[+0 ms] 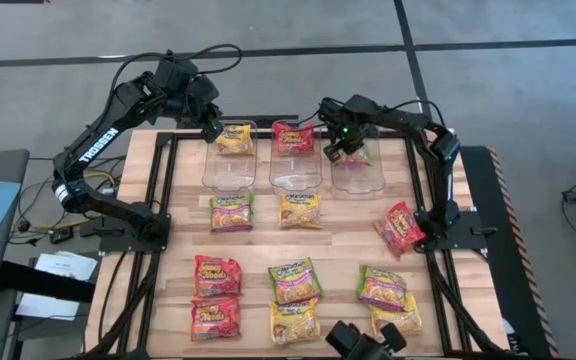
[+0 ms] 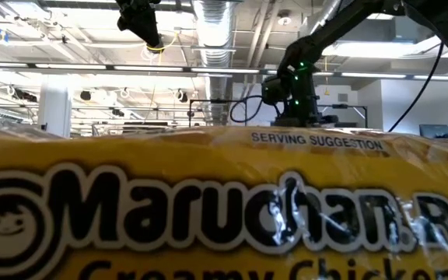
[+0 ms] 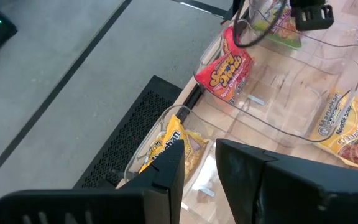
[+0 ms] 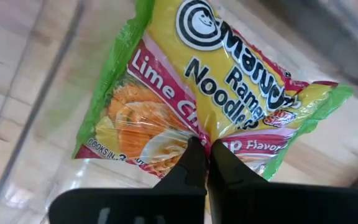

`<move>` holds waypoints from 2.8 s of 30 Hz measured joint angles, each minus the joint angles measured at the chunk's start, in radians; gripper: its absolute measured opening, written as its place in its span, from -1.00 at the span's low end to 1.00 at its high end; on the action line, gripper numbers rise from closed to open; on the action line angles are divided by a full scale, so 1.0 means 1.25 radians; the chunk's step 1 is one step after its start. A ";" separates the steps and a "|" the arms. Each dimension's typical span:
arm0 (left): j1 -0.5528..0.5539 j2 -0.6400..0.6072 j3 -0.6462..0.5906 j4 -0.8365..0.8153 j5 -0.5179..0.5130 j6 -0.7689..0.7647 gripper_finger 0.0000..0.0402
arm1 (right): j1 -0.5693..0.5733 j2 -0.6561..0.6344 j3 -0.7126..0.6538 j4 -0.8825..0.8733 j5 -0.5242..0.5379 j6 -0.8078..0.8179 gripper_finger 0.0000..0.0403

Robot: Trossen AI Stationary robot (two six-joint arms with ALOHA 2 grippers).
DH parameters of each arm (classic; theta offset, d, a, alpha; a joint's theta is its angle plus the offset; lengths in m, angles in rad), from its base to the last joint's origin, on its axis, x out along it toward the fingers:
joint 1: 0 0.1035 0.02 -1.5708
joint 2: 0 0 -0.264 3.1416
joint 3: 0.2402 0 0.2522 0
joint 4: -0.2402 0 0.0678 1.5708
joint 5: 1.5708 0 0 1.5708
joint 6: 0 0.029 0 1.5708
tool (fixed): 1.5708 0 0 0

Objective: Sort Maruchan noodles
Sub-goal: Put the green noodle pack into the right transparent bin

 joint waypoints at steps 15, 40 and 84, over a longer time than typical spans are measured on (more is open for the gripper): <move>0.000 0.000 0.000 0.000 0.000 0.002 -0.60 | 0.070 -0.002 0.093 -0.136 0.114 0.046 -0.97; 0.000 0.000 0.000 0.000 0.000 0.002 -0.60 | 0.031 -0.004 0.154 -0.034 0.195 0.060 -0.97; 0.000 0.000 0.000 0.001 -0.012 0.012 -0.60 | 0.033 0.004 0.098 0.049 0.195 0.056 -0.11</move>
